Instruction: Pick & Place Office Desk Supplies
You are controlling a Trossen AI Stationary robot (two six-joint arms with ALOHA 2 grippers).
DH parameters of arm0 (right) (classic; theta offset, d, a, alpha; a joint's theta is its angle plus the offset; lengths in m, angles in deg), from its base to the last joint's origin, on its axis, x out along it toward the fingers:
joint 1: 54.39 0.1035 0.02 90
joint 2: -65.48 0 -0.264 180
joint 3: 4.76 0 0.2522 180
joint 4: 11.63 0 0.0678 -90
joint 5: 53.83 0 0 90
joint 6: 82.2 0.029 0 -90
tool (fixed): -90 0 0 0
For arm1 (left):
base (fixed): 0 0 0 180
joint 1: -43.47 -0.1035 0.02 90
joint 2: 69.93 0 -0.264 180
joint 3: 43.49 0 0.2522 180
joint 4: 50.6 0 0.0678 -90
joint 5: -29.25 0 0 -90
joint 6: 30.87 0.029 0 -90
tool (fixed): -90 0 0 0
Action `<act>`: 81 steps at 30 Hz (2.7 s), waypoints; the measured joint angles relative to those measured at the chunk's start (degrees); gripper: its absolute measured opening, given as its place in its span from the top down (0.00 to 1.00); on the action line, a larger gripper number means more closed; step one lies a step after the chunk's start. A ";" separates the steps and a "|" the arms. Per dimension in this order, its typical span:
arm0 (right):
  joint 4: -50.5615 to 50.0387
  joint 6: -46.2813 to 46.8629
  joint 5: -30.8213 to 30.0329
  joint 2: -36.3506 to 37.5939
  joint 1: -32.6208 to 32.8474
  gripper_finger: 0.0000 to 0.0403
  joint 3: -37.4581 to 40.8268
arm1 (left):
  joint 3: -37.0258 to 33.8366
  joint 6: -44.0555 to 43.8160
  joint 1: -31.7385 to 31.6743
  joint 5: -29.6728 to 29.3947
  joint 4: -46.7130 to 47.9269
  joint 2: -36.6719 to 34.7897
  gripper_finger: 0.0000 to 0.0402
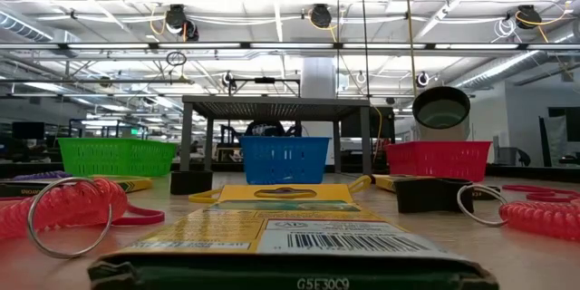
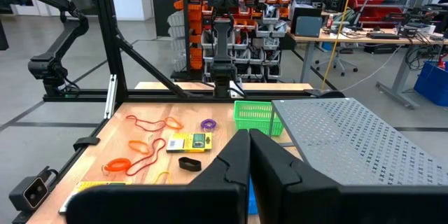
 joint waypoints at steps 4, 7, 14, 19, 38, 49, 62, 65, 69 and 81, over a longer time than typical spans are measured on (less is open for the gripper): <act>0.01 0.00 0.01 -0.01 -0.02 1.00 0.00 | -0.01 0.00 0.00 -0.01 0.00 0.01 0.92; 0.00 -0.01 0.00 -0.01 0.00 1.00 -0.01 | 0.00 0.00 0.00 0.00 0.00 0.01 0.92; 0.01 -0.01 0.01 -0.01 0.00 1.00 -0.01 | -0.01 0.00 0.00 0.00 0.00 -0.01 0.92; 0.01 0.01 0.01 -0.01 0.00 1.00 0.01 | -0.01 0.00 0.00 0.01 -0.01 0.01 0.92; 0.81 -2.61 0.13 -1.03 0.00 1.00 0.01 | 0.12 -10.94 0.04 -1.50 -5.25 1.36 0.92; -0.03 -1.32 2.33 -3.82 0.00 1.00 3.02 | 0.03 -10.95 0.09 3.46 -5.64 9.58 0.92; -3.63 3.44 10.47 -4.14 0.15 1.00 4.40 | 0.01 -11.84 1.24 9.28 -5.93 12.49 0.92; -4.59 4.39 10.45 -4.16 0.15 1.00 4.40 | 0.01 -10.84 2.44 9.25 -5.05 12.49 0.92; -6.38 3.82 10.39 -4.14 0.15 1.00 4.40 | 0.01 -9.13 3.75 9.09 -2.77 12.49 0.92; 8.49 2.65 10.27 -4.05 0.11 1.00 16.14 | -2.73 -3.61 6.65 2.67 0.82 13.58 0.92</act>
